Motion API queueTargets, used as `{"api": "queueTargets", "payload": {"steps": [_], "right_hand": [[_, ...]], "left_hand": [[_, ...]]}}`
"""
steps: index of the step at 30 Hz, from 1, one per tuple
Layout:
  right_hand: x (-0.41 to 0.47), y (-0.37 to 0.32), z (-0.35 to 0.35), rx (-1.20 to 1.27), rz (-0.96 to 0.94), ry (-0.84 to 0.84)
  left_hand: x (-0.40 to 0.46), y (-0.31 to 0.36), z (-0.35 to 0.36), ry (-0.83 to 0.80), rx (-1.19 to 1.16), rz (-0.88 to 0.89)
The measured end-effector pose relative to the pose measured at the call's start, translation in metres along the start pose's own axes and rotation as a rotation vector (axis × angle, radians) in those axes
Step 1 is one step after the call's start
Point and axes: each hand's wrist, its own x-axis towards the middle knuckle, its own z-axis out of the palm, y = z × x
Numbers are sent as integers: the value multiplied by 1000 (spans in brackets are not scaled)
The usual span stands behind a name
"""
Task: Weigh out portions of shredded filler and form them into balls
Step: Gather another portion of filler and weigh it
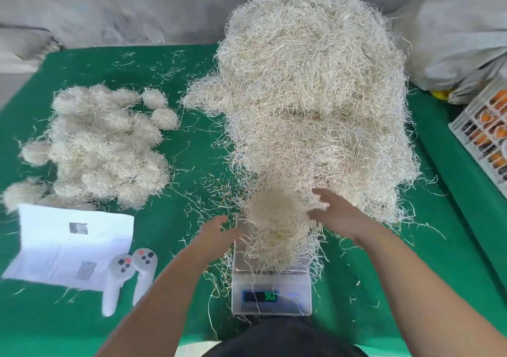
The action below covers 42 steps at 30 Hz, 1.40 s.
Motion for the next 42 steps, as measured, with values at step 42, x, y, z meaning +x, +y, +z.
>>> {"api": "queueTargets", "payload": {"steps": [42], "right_hand": [[22,8,111,-689,-248,165]], "left_hand": [[-28,13,57,213,-293,169]]}}
